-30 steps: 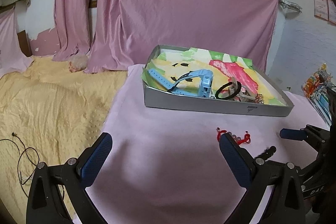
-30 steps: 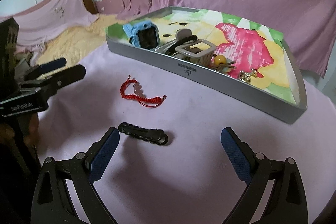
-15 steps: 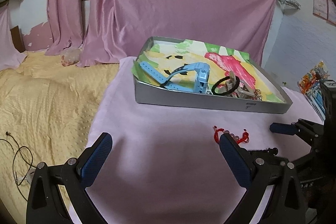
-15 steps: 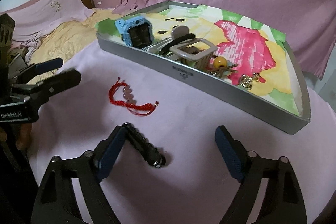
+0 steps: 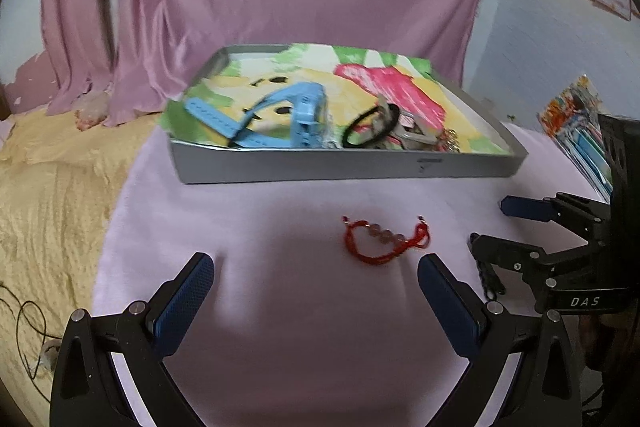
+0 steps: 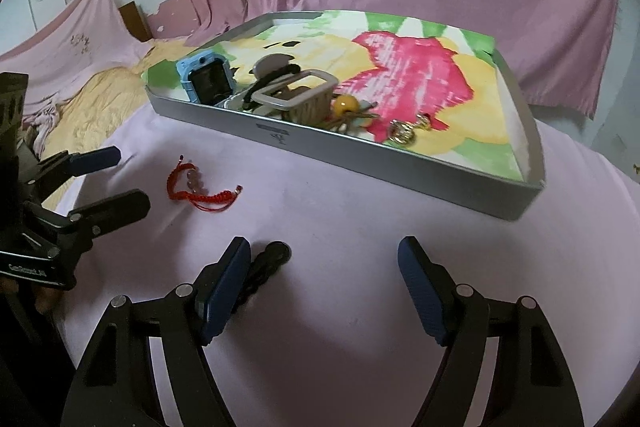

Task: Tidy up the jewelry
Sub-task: 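Grasp the black beaded bracelet with the right tool while the left tool grasps the red string bracelet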

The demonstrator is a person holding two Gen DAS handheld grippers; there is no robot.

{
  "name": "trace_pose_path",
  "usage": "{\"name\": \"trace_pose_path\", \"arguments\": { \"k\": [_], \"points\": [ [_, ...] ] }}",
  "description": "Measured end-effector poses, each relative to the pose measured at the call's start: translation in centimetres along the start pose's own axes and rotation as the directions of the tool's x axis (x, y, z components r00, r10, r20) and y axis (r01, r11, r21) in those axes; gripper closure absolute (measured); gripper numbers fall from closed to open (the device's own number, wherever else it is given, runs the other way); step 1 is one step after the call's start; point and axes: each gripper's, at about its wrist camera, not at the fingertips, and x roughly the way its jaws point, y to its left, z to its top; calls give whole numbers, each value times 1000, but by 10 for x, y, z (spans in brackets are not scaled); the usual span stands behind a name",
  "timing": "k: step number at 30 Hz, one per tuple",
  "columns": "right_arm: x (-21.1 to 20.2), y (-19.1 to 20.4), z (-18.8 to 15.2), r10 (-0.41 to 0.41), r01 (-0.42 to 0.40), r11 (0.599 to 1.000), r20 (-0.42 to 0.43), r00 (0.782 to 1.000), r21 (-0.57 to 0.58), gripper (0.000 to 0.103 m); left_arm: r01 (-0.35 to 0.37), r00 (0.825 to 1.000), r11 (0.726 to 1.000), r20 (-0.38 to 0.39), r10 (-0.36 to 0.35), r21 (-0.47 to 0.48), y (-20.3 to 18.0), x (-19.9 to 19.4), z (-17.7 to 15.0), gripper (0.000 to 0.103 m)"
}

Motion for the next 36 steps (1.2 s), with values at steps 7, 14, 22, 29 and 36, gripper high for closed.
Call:
{"name": "trace_pose_path", "arguments": {
  "k": [7, 14, 22, 29, 36],
  "points": [
    [-9, 2, -13, 16, -17, 1000, 20, 1000, 26, 32, 27, 998, 998, -49, -24, 61, -15, 10, 4, 8],
    [-13, 7, -20, 61, -63, 997, 38, 997, 42, 32, 34, 997, 994, -73, -26, 102, -26, 18, 11, 27],
    [-14, 16, -25, 75, -76, 997, 45, 996, 25, 35, 24, 997, 991, -71, -15, 130, -33, 19, 12, 40],
    [-15, 19, -26, 70, -71, 997, 45, 997, 13, 42, 29, 997, 987, -73, -18, 156, -37, 19, 12, 60],
    [-19, 22, -29, 46, -46, 999, 49, 998, 0, 61, 30, 997, 985, -70, -19, 169, -39, 19, 12, 81]
  ]
}}
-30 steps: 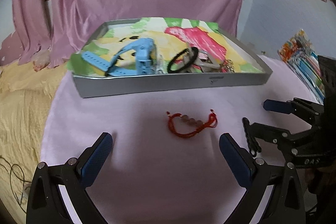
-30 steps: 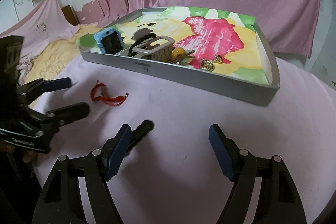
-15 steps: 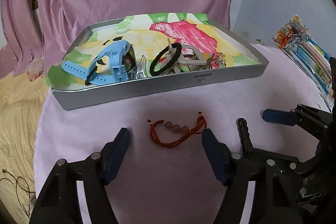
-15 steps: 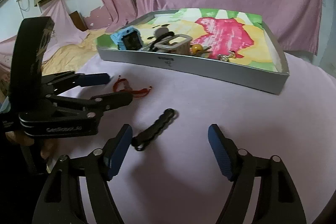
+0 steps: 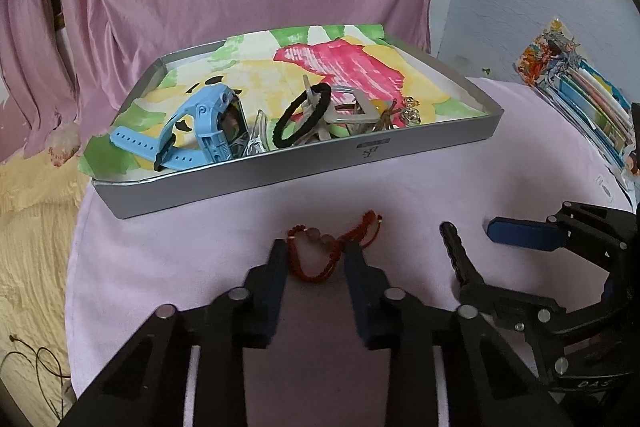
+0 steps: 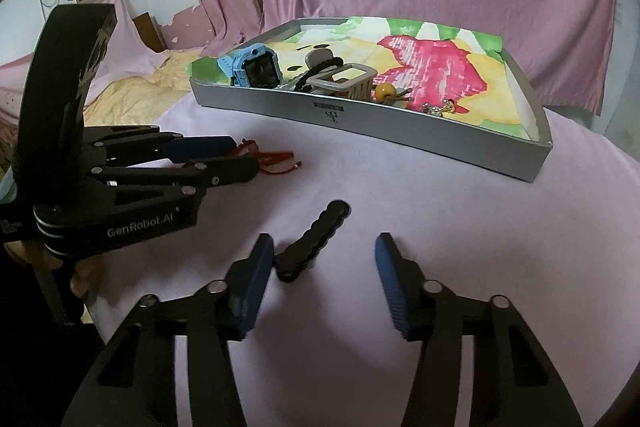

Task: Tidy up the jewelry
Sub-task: 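Grasp the black beaded bracelet with the right tool while the left tool grasps the red string bracelet, then carry both bracelets over the tray with both tools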

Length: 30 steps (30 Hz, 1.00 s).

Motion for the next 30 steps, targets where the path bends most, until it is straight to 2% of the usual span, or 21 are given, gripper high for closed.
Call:
{"name": "trace_pose_path", "arguments": {
  "k": [5, 8, 10, 15, 23, 30],
  "points": [
    [-2, -3, -1, -19, 19, 1000, 2, 1000, -2, 72, 9, 1000, 1000, 2, -9, 6, -2, 0, -1, 93],
    [-1, -4, 0, -20, 20, 1000, 5, 1000, -2, 72, 15, 1000, 1000, 6, -15, 8, -4, -1, -2, 95],
    [-1, -3, -1, -28, 28, 1000, 8, 1000, -12, 79, 19, 1000, 1000, 10, -19, -1, -4, -1, -3, 96],
    [-2, -3, -2, -24, 24, 1000, 15, 1000, -13, 89, 39, 999, 999, 19, -38, -36, -1, -2, -4, 97],
    [-6, -8, -4, 1, -3, 1000, 54, 999, 27, 90, 69, 996, 996, 51, -67, -56, -2, -7, -6, 98],
    [-11, -11, -3, -2, -2, 999, 94, 996, 44, 90, 66, 995, 996, 79, -61, -63, -4, -14, -6, 98]
  ]
}}
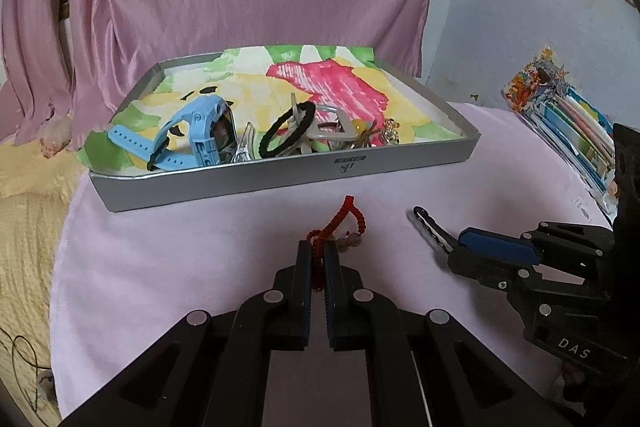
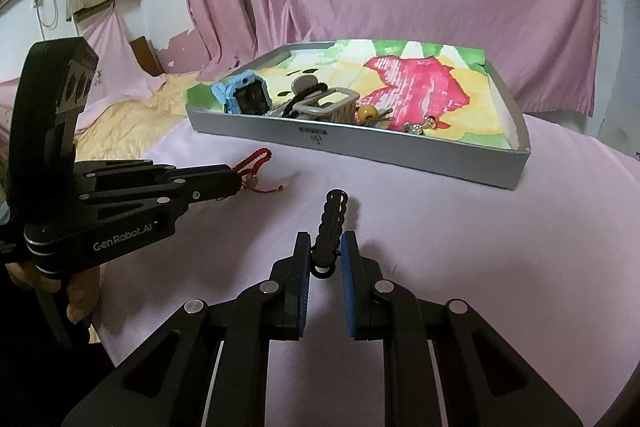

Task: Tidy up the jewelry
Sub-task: 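Carry both bracelets over the tray with both tools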

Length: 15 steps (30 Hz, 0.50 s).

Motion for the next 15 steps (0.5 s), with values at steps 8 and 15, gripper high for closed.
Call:
{"name": "trace_pose_path", "arguments": {
  "k": [8, 15],
  "points": [
    [-13, -9, 13, -26, 25, 1000, 70, 997, 13, 90, -15, 996, 999, 90, 19, -50, 8, -15, 13, 98],
    [-12, -19, 39, -53, 53, 999, 134, 990, 5, 90, -53, 986, 987, 147, 76, -151, 21, -10, 41, 98]
  ]
}}
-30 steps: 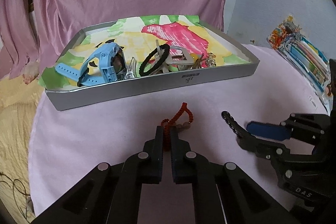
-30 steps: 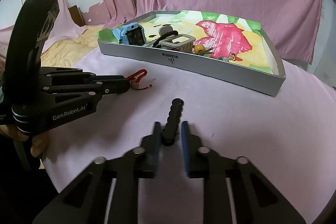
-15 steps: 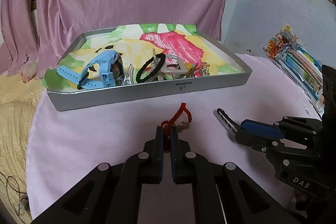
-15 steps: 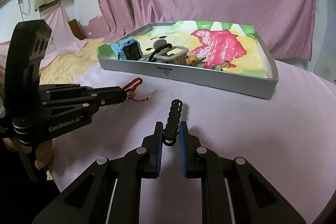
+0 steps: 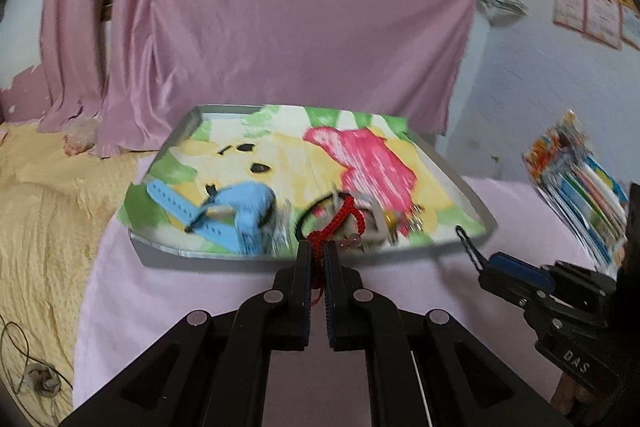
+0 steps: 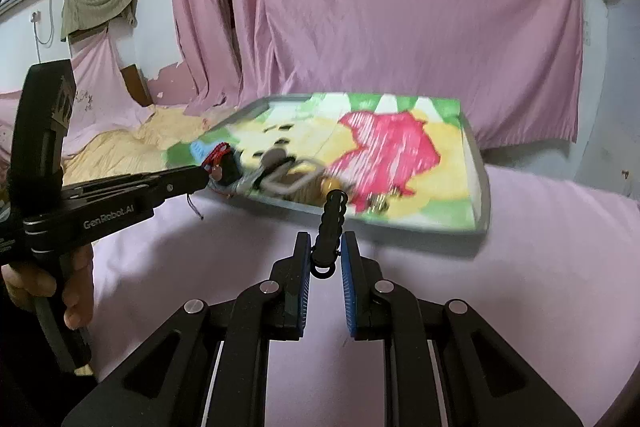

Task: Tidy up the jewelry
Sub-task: 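Carry both bracelets over the tray with both tools, then open both tools to release the bracelets into the tray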

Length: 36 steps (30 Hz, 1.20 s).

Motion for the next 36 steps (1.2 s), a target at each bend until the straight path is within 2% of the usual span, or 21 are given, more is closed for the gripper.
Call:
{"name": "trace_pose_path", "arguments": {
  "k": [7, 12, 18, 24, 36],
  "points": [
    [28, -12, 26, 3, -3, 1000, 1, 1000, 11, 90, -51, 999, 999, -5, 51, 0, -5, 27, 25, 98],
    [51, -18, 36, 2, -1, 1000, -34, 999, 24, 90, -95, 994, 995, -60, 95, -5, -2, 51, 36, 98],
    [74, -25, 41, 8, -4, 999, -86, 996, 48, 90, -127, 983, 991, -126, 132, 49, -8, 71, 40, 97],
    [92, -32, 41, 4, 6, 997, -140, 990, 71, 90, -131, 975, 988, -167, 143, 81, -12, 81, 42, 97],
    [104, -31, 40, 13, 1, 997, -186, 982, 77, 89, -134, 967, 985, -200, 155, 111, -17, 85, 41, 96]
  ]
}}
